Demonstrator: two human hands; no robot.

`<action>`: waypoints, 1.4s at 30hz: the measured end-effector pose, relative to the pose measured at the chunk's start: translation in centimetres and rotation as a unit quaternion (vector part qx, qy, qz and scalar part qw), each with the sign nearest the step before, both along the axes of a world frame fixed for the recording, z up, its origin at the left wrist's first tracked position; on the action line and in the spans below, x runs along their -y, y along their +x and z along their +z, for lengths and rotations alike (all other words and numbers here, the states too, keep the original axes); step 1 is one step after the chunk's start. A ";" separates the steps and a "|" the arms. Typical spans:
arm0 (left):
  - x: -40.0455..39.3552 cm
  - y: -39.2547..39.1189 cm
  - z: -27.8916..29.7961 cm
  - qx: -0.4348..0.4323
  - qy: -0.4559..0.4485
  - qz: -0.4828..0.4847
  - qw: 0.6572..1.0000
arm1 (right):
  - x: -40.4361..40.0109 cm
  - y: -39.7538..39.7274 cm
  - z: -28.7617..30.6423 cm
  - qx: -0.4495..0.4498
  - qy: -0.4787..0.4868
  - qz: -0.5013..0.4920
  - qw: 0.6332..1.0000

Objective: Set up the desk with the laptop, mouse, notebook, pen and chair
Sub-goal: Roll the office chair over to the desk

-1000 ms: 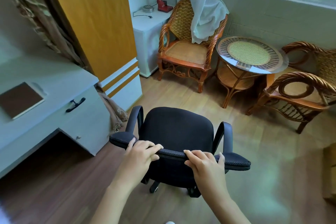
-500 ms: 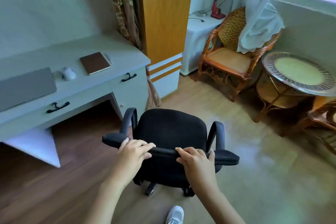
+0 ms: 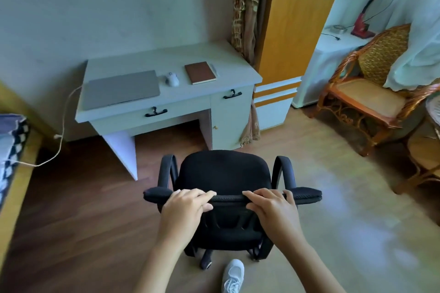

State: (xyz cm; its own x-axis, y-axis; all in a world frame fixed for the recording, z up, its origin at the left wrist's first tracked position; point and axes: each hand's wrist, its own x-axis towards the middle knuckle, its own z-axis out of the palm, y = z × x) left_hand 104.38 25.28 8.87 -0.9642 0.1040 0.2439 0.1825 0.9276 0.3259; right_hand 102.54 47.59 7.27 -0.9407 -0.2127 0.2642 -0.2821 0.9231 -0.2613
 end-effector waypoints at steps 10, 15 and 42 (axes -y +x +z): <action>5.1 0.6 0.4 0.003 -0.011 0.083 0.996 | 5.4 -2.1 -0.3 -0.003 0.003 0.068 0.998; 8.3 -1.0 0.2 0.010 -0.010 0.111 0.994 | 8.6 -4.5 -0.5 -0.003 0.002 0.098 0.995; 21.4 -16.1 0.2 0.045 0.039 0.174 0.983 | 22.6 -21.8 0.2 0.035 0.022 0.159 0.986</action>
State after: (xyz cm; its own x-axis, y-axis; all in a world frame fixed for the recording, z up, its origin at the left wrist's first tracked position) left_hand 88.24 3.90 9.02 -0.9562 -0.2516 0.1494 -0.1747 0.9004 0.3985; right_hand 80.70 25.02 7.49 -0.8401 -0.5103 0.1838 -0.5420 0.8017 -0.2520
